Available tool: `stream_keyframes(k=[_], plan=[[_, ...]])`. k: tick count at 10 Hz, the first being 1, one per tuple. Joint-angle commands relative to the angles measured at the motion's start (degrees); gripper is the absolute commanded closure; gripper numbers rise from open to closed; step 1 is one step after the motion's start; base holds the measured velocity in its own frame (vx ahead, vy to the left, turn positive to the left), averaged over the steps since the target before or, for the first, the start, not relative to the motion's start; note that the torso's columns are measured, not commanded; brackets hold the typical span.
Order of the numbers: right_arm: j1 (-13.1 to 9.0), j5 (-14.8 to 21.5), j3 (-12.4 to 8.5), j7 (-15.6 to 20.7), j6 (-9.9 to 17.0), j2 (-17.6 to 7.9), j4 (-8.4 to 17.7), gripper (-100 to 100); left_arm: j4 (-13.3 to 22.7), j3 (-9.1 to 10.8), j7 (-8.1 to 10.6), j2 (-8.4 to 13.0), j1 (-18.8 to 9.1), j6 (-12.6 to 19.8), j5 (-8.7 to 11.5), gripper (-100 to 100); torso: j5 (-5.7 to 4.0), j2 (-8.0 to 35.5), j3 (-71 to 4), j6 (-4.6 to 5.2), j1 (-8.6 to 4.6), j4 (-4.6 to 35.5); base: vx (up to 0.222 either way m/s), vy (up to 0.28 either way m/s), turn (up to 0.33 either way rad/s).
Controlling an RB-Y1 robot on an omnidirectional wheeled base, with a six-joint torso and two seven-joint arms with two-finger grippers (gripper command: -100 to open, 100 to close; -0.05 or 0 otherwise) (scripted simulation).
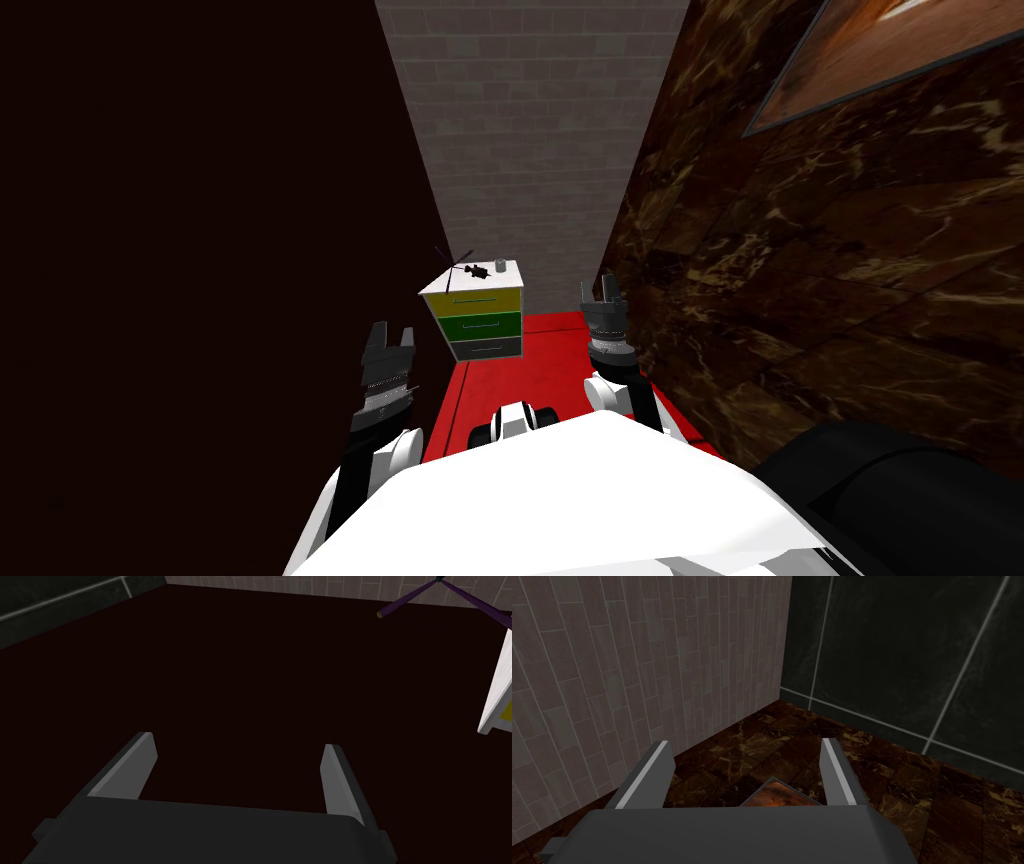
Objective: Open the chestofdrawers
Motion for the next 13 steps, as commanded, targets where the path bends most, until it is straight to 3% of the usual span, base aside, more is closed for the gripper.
stream_keyframes(k=[1, 6, 13], plan=[[0.00, 0.00, 0.00, 0.00, 0.00, 0.00, 0.01, 0, 1.48, -0.15, -0.16, 2.84, -0.28, -1.03, -0.08, -100, 0.00, 0.49, -1.15, 0.00, 0.01, 0.55, 0.041, 0.013, -0.014], [0.01, 0.00, 0.00, 0.00, 0.00, 0.00, 0.01, 0, 7.50, -0.32, -0.60, 6.53, -1.61, -5.08, -0.22, -100, -0.01, 0.75, -1.43, 0.00, -0.04, 0.80, 0.067, 0.026, -0.022], [0.01, 0.00, 0.00, 0.00, 0.00, 0.00, 0.01, 0, 18.95, -0.66, -1.49, 8.61, -4.31, -13.33, -0.50, -100, 0.00, 0.77, -1.41, 0.00, 0.00, 0.80, 0.107, 0.041, -0.031]])
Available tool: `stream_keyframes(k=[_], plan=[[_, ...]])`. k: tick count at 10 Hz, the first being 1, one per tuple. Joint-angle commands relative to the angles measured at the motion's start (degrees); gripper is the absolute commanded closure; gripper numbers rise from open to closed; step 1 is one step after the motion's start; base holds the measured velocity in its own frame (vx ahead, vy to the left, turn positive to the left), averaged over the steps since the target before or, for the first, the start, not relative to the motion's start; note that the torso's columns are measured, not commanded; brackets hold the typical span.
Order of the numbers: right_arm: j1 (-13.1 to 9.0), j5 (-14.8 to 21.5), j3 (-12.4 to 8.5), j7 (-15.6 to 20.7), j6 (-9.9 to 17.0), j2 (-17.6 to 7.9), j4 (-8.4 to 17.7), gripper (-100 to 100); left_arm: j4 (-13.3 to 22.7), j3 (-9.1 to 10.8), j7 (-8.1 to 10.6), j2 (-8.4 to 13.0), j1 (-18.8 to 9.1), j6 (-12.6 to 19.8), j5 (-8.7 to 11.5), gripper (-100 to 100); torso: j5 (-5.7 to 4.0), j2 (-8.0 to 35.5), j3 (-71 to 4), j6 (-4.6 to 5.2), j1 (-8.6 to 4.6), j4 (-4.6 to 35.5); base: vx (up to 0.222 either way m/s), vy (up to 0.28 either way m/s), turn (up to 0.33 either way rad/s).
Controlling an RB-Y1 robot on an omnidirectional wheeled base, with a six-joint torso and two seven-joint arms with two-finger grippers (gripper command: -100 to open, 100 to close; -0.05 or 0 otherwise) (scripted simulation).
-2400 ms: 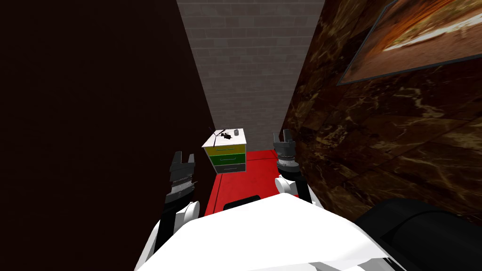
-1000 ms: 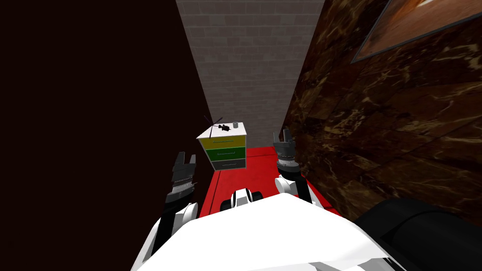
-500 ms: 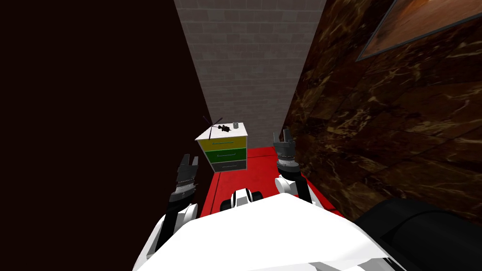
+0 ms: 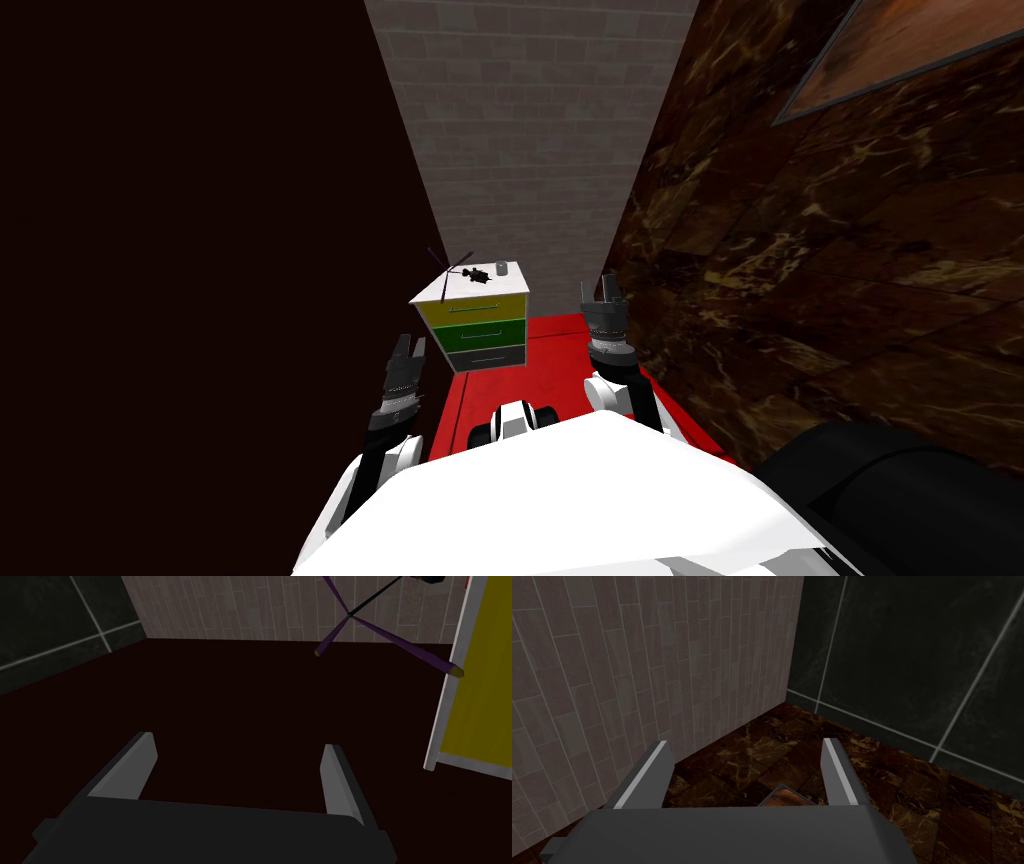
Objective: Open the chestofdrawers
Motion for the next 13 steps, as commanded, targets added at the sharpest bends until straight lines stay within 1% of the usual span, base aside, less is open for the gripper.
stream_keyframes(k=[1, 3, 5, 6, 8, 9, 11, 12, 13], plan=[[0.00, 0.00, 0.00, 0.00, 0.00, 0.00, 0.00, 0, 3.56, -0.01, -0.21, 0.41, -0.81, -2.31, -0.03, -100, 0.01, 0.02, 0.01, -0.01, 0.05, 0.00, 0.073, 0.035, -0.012], [-0.01, 0.00, 0.00, 0.00, 0.00, 0.00, 0.00, 0, 7.62, -0.13, -0.51, 0.74, -1.75, -5.05, -0.12, -100, -0.04, 0.06, 0.04, 0.00, -0.13, 0.02, 0.087, 0.018, -0.031], [0.00, 0.00, 0.00, 0.00, 0.00, 0.00, 0.00, 0, 11.50, -0.25, -0.84, 1.03, -2.76, -8.01, -0.22, -100, 0.01, -0.13, -0.08, 0.00, 0.05, -0.04, 0.137, 0.046, -0.044], [0.00, 0.00, 0.00, 0.00, 0.00, 0.00, 0.00, 0, 12.25, -0.25, -0.84, 1.03, -2.76, -8.01, -0.22, -100, 0.01, -0.17, -0.11, 0.00, 0.02, -0.05, 0.101, 0.047, -0.007], [0.00, 0.00, 0.00, 0.00, 0.00, 0.00, 0.00, 0, 16.01, -0.39, -1.18, 1.28, -3.81, -11.13, -0.33, -100, -0.01, 0.15, 0.09, 0.00, -0.03, 0.04, 0.081, 0.046, -0.032], [0.00, 0.00, 0.00, 0.00, 0.00, 0.00, 0.00, 0, 16.94, -0.39, -1.18, 1.28, -3.81, -11.13, -0.33, -100, -0.01, 0.07, 0.05, 0.00, -0.04, 0.03, 0.094, 0.036, -0.018], [0.00, 0.00, 0.00, 0.00, 0.00, 0.00, 0.00, 0, 20.85, -0.52, -1.52, 1.46, -4.89, -14.26, -0.43, -100, -0.02, -0.06, -0.04, 0.00, -0.08, -0.02, 0.110, 0.022, -0.035], [0.00, 0.00, 0.00, 0.00, 0.00, 0.00, 0.00, 0, 21.74, -0.52, -1.52, 1.46, -4.89, -14.26, -0.43, -100, -0.02, -0.09, -0.06, 0.00, -0.07, -0.03, 0.079, 0.033, -0.016], [0.00, 0.00, 0.00, 0.00, 0.00, 0.00, 0.00, 0, 23.86, -0.59, -1.69, 1.50, -5.42, -15.80, -0.48, -100, -0.01, 0.05, 0.01, -0.01, 0.00, 0.00, 0.080, 0.036, -0.030]])
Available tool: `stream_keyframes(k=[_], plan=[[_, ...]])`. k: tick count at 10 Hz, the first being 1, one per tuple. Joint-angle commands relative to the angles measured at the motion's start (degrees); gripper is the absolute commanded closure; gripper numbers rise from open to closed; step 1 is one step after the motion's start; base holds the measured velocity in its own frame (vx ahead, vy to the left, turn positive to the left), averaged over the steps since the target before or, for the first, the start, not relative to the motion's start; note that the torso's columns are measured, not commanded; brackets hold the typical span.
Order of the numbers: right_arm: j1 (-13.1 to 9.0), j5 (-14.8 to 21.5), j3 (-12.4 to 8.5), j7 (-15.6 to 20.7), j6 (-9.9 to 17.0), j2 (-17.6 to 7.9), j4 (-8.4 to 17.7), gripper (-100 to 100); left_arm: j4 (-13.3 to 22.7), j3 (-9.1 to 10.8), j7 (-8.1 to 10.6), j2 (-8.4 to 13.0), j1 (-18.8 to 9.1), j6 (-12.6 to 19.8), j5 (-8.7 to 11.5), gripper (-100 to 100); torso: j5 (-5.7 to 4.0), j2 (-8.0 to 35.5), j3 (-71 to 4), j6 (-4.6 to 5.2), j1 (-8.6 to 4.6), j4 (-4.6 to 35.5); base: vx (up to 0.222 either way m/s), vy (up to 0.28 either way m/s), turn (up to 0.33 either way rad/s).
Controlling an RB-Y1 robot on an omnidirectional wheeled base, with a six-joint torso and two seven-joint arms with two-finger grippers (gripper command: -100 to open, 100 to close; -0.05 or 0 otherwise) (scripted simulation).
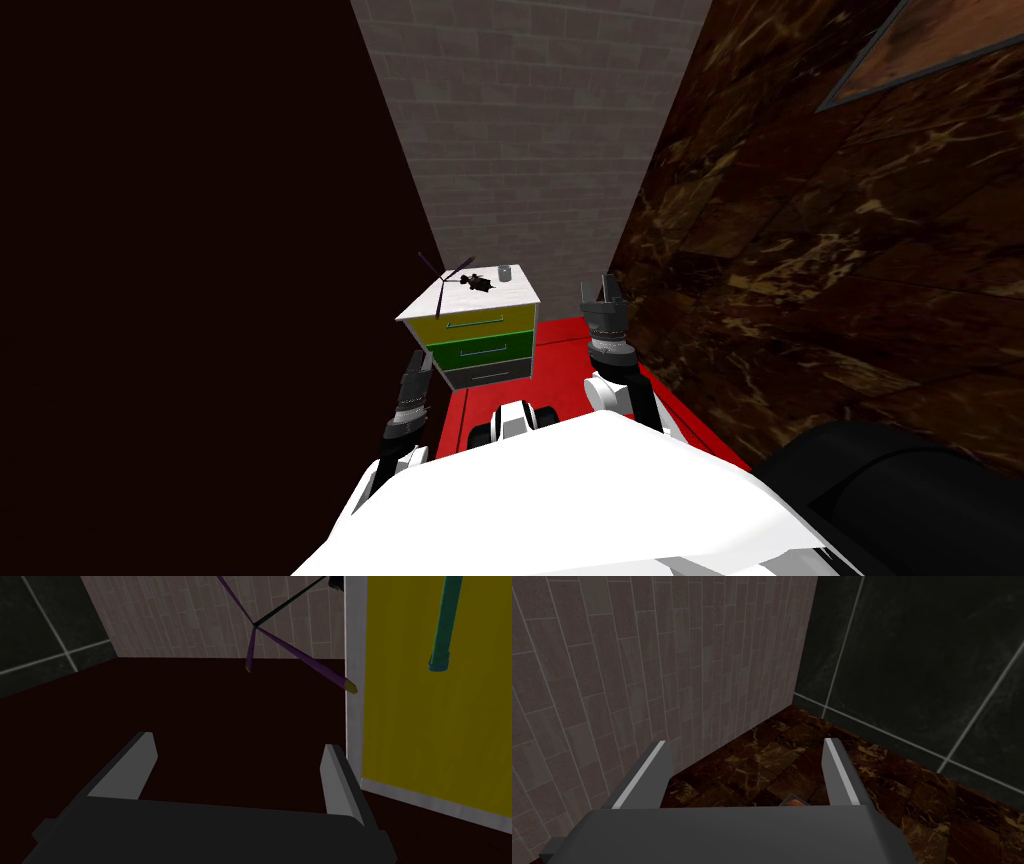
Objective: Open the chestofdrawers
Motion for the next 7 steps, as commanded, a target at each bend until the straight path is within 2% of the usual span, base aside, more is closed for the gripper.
stream_keyframes(k=[1, 2, 4, 5, 7], plan=[[0.00, 0.00, 0.00, 0.00, 0.00, 0.00, 0.00, 0, 4.48, -0.05, -0.26, 0.18, -1.17, -3.28, -0.05, -100, 0.01, 0.01, 0.02, 0.01, 0.01, 0.01, 0.098, 0.068, -0.041], [0.00, 0.00, 0.00, 0.00, 0.00, 0.00, 0.00, 0, 5.44, -0.05, -0.26, 0.18, -1.17, -3.28, -0.05, -100, 0.03, -0.06, -0.02, 0.01, 0.10, -0.01, 0.087, 0.051, -0.017], [0.00, 0.00, 0.00, 0.00, 0.00, 0.00, 0.00, 0, 9.05, -0.18, -0.58, 0.00, -2.16, -6.24, -0.15, -100, -0.02, -0.08, -0.03, 0.01, -0.08, -0.01, 0.102, 0.042, -0.032], [0.00, 0.00, 0.00, 0.00, 0.00, 0.00, 0.00, 0, 9.91, -0.18, -0.58, 0.00, -2.16, -6.24, -0.15, -100, -0.01, -0.11, -0.05, 0.01, -0.05, -0.02, 0.083, 0.029, -0.015], [0.00, 0.00, 0.00, 0.00, 0.00, 0.00, 0.00, 0, 13.93, -0.30, -0.89, -0.43, -3.11, -9.02, -0.25, -100, -0.01, -0.01, 0.01, 0.01, -0.04, 0.01, 0.091, 0.036, -0.030]])
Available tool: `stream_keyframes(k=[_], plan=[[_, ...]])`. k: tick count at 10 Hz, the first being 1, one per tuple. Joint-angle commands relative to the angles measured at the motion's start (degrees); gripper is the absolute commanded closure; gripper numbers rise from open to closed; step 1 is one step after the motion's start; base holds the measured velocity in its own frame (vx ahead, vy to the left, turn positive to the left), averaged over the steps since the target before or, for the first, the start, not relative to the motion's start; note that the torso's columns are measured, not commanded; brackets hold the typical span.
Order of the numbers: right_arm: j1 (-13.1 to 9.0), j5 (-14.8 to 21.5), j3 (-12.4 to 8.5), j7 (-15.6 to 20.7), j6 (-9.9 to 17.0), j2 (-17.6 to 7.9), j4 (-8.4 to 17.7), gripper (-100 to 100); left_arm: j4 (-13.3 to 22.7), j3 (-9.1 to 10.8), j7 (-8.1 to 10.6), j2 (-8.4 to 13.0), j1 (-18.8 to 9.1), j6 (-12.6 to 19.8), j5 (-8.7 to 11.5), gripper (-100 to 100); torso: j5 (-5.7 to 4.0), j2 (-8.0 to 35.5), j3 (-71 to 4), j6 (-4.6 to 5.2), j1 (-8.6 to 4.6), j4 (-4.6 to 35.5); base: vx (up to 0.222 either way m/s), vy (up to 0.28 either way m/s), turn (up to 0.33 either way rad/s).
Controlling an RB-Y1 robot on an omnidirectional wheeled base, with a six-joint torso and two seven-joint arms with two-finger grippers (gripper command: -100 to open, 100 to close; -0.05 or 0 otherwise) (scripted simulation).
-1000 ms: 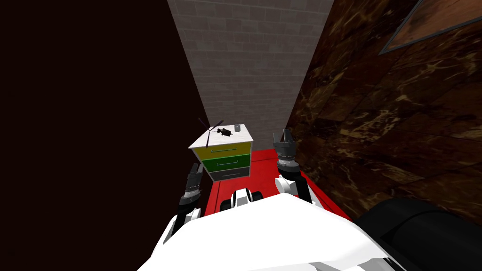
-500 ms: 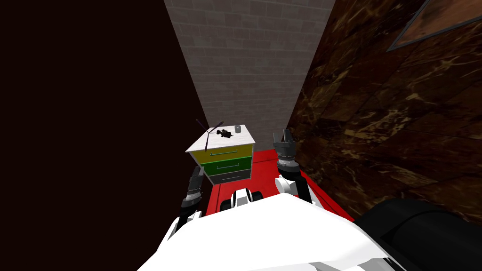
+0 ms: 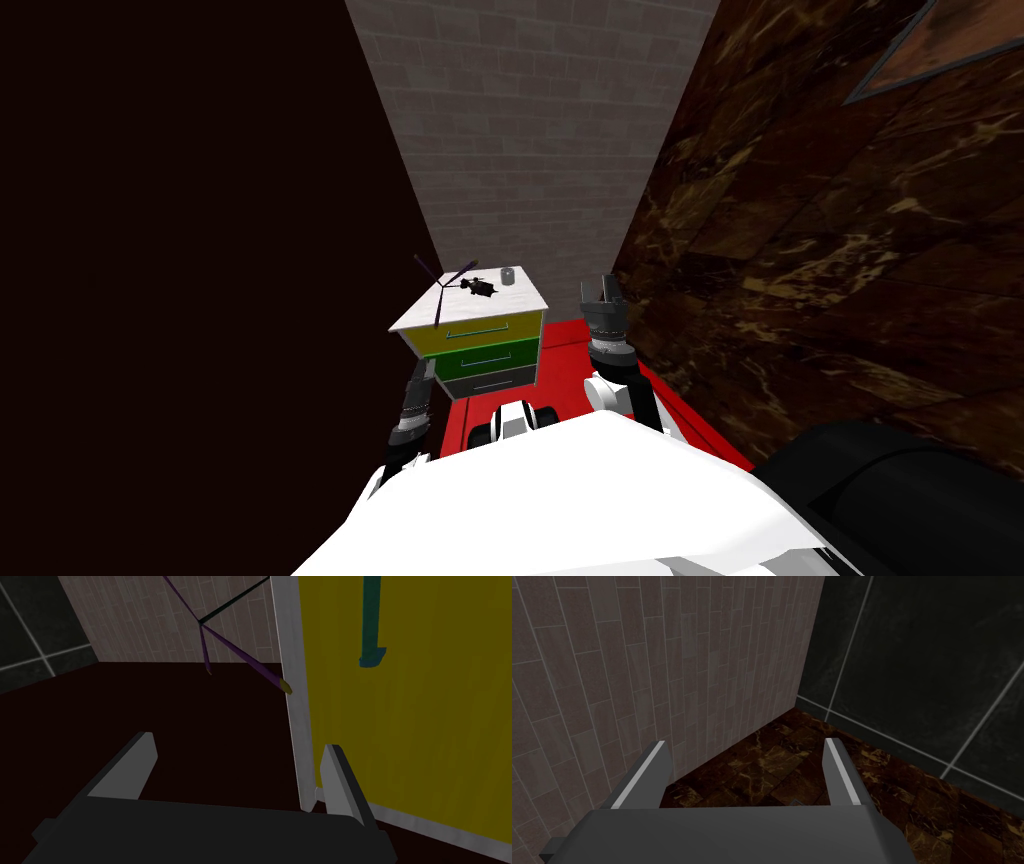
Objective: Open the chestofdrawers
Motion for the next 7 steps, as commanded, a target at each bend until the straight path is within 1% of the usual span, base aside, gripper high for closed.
stream_keyframes(k=[1, 4, 7], plan=[[0.00, 0.00, 0.00, 0.00, 0.00, 0.00, 0.00, 0, 5.01, -0.23, -0.42, -0.72, -0.82, -3.58, -0.16, -100, 0.02, -0.06, -0.04, -0.01, 0.04, -0.02, 0.112, 0.046, -0.040], [0.00, 0.00, 0.00, 0.00, 0.00, 0.00, 0.00, 0, 10.69, -0.38, -0.83, -1.98, -2.11, -7.13, -0.28, -100, 0.01, -0.03, -0.03, -0.01, 0.05, -0.02, 0.109, 0.052, -0.034], [0.00, 0.00, 0.00, 0.00, 0.00, 0.00, 0.00, 0, 15.71, -0.52, -1.17, -3.98, -3.20, -10.17, -0.38, -100, 0.00, -0.03, -0.02, -0.01, -0.02, -0.01, 0.105, 0.047, -0.026]])
